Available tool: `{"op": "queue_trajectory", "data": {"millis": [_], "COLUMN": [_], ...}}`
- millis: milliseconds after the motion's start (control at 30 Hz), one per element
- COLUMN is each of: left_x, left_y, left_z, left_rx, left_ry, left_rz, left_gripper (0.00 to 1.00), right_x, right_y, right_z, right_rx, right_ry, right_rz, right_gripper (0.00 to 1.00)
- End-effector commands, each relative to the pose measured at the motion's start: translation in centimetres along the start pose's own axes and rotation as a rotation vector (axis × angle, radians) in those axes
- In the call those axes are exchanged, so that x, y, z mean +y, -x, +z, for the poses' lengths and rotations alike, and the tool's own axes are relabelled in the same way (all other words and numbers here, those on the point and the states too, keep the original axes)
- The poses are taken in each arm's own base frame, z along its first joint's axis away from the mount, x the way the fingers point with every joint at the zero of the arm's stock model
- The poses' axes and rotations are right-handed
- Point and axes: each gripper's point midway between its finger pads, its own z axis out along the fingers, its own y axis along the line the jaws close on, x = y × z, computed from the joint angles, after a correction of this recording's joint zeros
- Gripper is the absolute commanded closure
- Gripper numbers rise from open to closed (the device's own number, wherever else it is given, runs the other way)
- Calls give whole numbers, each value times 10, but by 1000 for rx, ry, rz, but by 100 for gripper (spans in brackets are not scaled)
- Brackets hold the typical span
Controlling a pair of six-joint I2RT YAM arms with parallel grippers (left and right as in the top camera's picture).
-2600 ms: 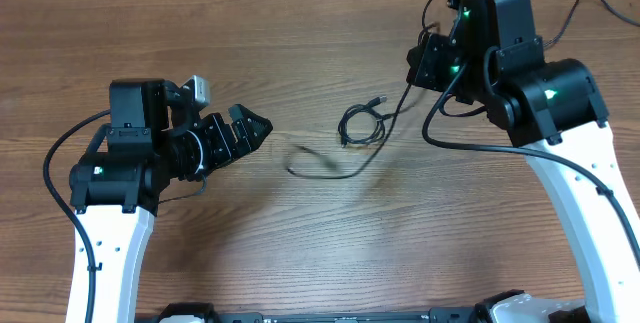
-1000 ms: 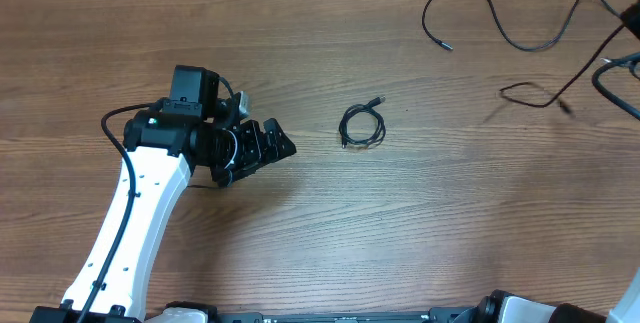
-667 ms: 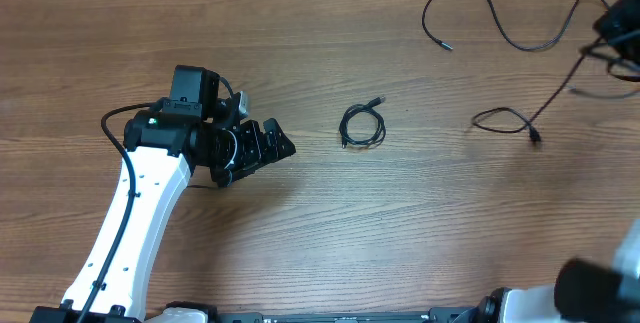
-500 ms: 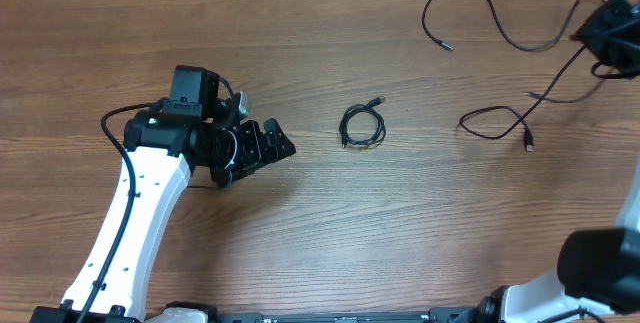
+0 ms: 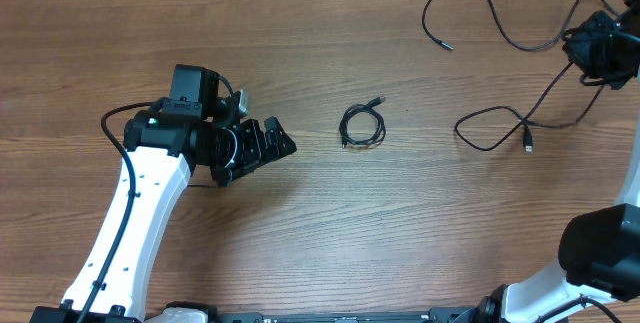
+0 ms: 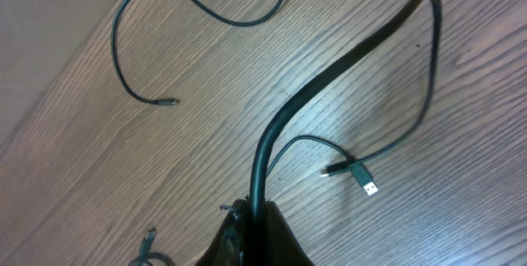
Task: Untangle cables
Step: 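Carry the right gripper's cable to the back-right and lay it down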
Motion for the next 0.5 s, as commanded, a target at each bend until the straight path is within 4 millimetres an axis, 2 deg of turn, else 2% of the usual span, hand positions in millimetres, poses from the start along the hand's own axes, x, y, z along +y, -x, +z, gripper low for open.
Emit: {"op": "queue_trajectory", "data": {"millis": [0, 467], "left_x": [-2, -2], "left_y": [1, 2], "left_z": [1, 1], "left_rx": [-2, -5], "left_ry": [5, 5], "left_rz": [32, 33], "left_gripper": [2, 2], "right_x": [-2, -31], "right_y": [-5, -56], "right_z": [5, 50], "right_rx": [16, 190], "right_ry": [-4, -78], "right_rz": [-10, 14], "right_gripper": [96, 96]}}
